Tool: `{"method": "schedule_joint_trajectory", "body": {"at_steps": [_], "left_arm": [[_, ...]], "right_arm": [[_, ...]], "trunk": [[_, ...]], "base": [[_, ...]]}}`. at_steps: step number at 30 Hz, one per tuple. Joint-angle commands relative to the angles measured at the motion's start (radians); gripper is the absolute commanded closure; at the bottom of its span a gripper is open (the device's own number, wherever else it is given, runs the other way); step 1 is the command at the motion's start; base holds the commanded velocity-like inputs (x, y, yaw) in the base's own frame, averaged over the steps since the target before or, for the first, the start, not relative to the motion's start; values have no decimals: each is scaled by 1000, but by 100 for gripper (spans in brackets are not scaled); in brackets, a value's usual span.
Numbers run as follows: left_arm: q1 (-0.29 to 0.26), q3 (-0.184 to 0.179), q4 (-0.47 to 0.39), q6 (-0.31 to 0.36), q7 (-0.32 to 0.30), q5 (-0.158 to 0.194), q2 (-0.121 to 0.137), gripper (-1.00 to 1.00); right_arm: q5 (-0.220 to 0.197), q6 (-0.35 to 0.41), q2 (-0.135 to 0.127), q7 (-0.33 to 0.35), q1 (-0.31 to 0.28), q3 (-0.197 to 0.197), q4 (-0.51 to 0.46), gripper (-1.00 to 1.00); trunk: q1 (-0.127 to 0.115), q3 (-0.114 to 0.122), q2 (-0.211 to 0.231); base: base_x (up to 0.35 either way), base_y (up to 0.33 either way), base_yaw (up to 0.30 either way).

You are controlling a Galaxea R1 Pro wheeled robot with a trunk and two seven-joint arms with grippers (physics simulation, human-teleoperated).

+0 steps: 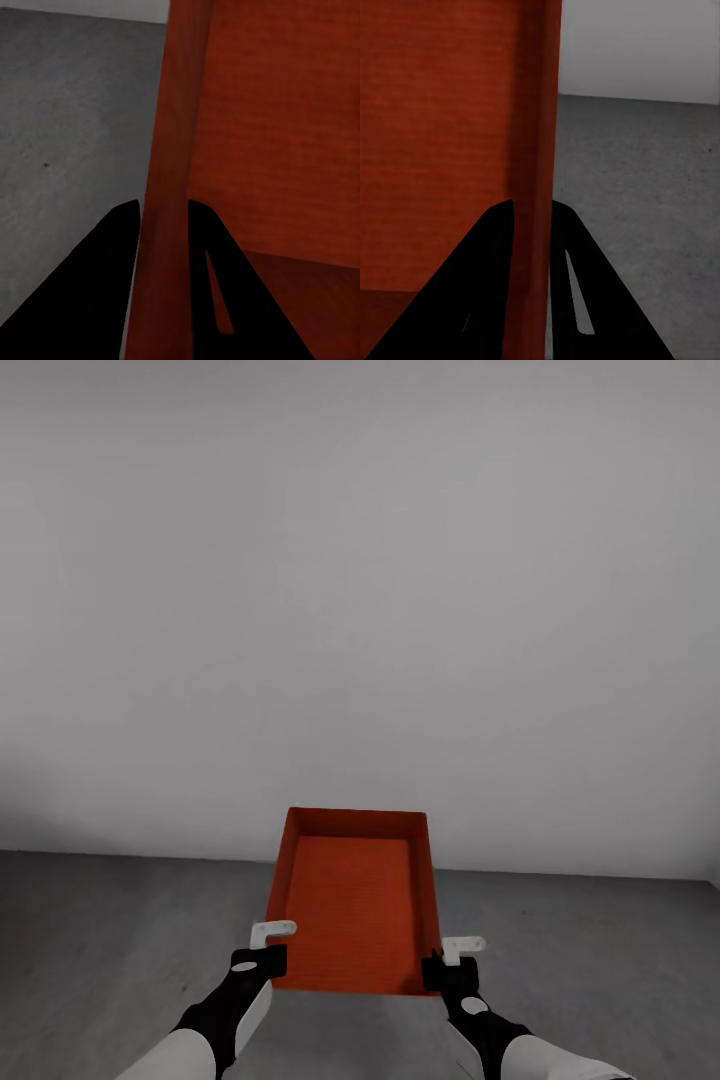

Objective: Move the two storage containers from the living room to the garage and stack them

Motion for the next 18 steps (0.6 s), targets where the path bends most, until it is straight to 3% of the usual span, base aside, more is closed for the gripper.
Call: {"method": "schedule_joint_trajectory", "body": {"at_steps": [1,11,18], "left_arm": [[0,13,1,7,6,2,0,100],[0,13,0,7,6,2,0,100],[0,13,-2,3,6,1,0,100]], "right_arm": [[-7,-7,-7,-25,-1,-28,-3,100],[-7,-7,-7,-25,-1,-28,-3,100],[-7,-7,-7,-25,-1,-28,-3,100]], "trunk": [[1,-1,-1],[1,-1,-1],[1,-1,-1]], "base": [[307,144,0],[307,142,0],[84,35,0]]}}
